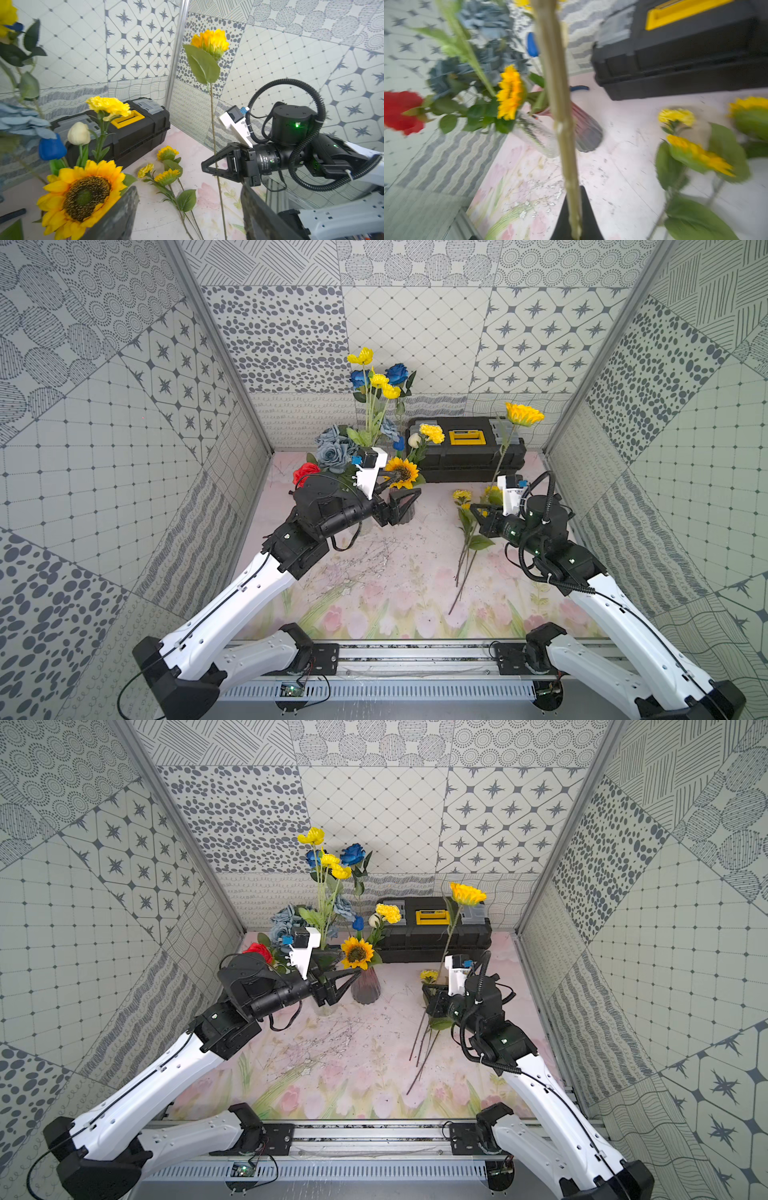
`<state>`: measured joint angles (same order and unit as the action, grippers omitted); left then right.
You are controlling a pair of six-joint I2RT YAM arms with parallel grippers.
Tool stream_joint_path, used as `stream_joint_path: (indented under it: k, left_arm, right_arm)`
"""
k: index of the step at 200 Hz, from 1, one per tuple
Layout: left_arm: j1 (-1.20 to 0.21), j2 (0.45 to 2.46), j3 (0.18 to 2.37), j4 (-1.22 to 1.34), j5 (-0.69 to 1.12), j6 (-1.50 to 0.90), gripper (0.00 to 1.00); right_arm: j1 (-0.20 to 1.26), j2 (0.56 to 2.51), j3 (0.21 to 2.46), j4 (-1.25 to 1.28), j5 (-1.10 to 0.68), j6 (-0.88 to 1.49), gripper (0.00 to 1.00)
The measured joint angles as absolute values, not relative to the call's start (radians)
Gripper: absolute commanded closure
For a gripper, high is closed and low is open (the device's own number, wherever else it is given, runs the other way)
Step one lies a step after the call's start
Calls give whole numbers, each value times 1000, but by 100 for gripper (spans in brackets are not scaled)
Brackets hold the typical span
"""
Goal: Pick out yellow flowers from the vase
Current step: Place the flower at the center of the board.
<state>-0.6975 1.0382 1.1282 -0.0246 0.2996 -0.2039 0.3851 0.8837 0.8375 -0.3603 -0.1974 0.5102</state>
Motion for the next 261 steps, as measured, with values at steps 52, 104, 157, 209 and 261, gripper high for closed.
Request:
stream_joint_path:
  k: [52,104,157,209,261]
  left_arm:
    - [-678,987,1085,-56,184,-198,23]
    - [-673,990,1084,-63,149,-198,23]
    - [-673,995,1085,-64,143,-198,23]
    - [-672,1002,1093,-65,142,-198,24]
    - [-672,1008,1099,-70,142,-198,23]
  right_arm:
    - [329,986,786,-545,-232,548,100]
    - [283,1158,715,-523,-308,593,100]
    - [239,1299,662,-395,-344,645,100]
    - [196,1431,662,-291,-366,659,99]
    - [194,1430,662,-276,-372,659,63]
